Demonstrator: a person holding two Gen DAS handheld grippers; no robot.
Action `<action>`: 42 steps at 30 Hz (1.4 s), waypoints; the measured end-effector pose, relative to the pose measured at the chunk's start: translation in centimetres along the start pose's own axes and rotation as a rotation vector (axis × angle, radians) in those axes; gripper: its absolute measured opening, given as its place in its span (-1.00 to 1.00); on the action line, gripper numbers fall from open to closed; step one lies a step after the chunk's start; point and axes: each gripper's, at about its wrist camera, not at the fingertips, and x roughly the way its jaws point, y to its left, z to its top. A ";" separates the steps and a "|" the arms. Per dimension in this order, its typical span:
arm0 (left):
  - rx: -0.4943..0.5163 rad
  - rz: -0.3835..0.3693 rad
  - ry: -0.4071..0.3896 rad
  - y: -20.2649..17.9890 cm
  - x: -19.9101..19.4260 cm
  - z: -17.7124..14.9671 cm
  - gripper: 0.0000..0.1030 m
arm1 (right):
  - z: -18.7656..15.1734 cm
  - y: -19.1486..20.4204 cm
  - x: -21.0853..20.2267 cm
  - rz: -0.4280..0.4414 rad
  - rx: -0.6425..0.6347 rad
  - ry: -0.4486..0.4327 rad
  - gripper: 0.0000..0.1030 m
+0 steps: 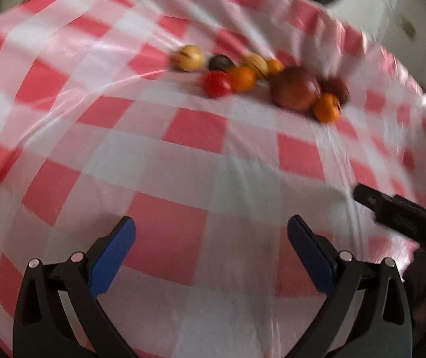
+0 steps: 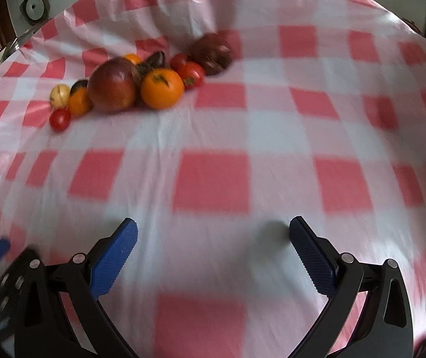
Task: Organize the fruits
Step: 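Grasp the orange with the right tool while the left tool grasps the large red apple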
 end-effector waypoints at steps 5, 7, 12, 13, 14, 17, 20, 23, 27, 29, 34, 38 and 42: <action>-0.092 -0.010 -0.033 1.6 -0.7 -0.1 0.97 | 4.5 1.2 2.6 0.057 0.018 -0.029 0.56; -0.108 -0.023 -0.041 1.9 -0.8 -0.1 0.96 | 5.7 1.8 3.5 0.029 0.007 -0.027 0.44; -0.107 -0.023 -0.044 1.8 -1.0 -0.2 0.94 | 7.4 2.9 4.6 0.028 -0.043 -0.044 0.15; -0.105 -0.023 -0.045 1.8 -0.9 -0.1 0.94 | 7.7 3.2 4.8 0.033 -0.057 -0.047 0.10; -0.103 -0.022 -0.046 1.8 -0.9 -0.1 0.94 | 7.9 3.6 5.1 0.032 -0.073 -0.051 0.03; -0.096 -0.008 -0.063 1.6 -1.1 -0.2 0.94 | 7.9 4.4 5.1 0.017 -0.108 -0.065 -0.12; -0.083 -0.003 -0.068 1.4 -1.2 -0.2 0.91 | 6.9 3.8 4.1 0.052 -0.068 -0.077 -0.13; -0.046 -0.028 -0.049 0.7 -0.9 0.2 0.91 | 3.9 1.7 1.7 0.053 -0.008 -0.106 -0.13; -0.026 -0.093 -0.025 -1.5 1.0 2.3 0.91 | 0.2 -1.9 -0.8 0.043 0.086 -0.128 -0.13; -0.022 -0.102 -0.008 -3.3 2.6 3.7 0.91 | -1.2 -3.2 -1.6 0.026 0.122 -0.142 -0.13; -0.030 -0.083 -0.027 -7.8 6.4 7.0 0.91 | -3.1 -5.9 -2.2 0.061 0.234 -0.178 -0.13; -0.091 -0.039 -0.068 -9.7 8.9 9.6 0.86 | -2.8 -6.6 -1.3 0.120 0.288 -0.161 -0.13; -0.113 0.022 -0.075 -10.9 10.4 11.3 0.73 | -2.9 -6.4 -1.4 0.131 0.281 -0.163 -0.13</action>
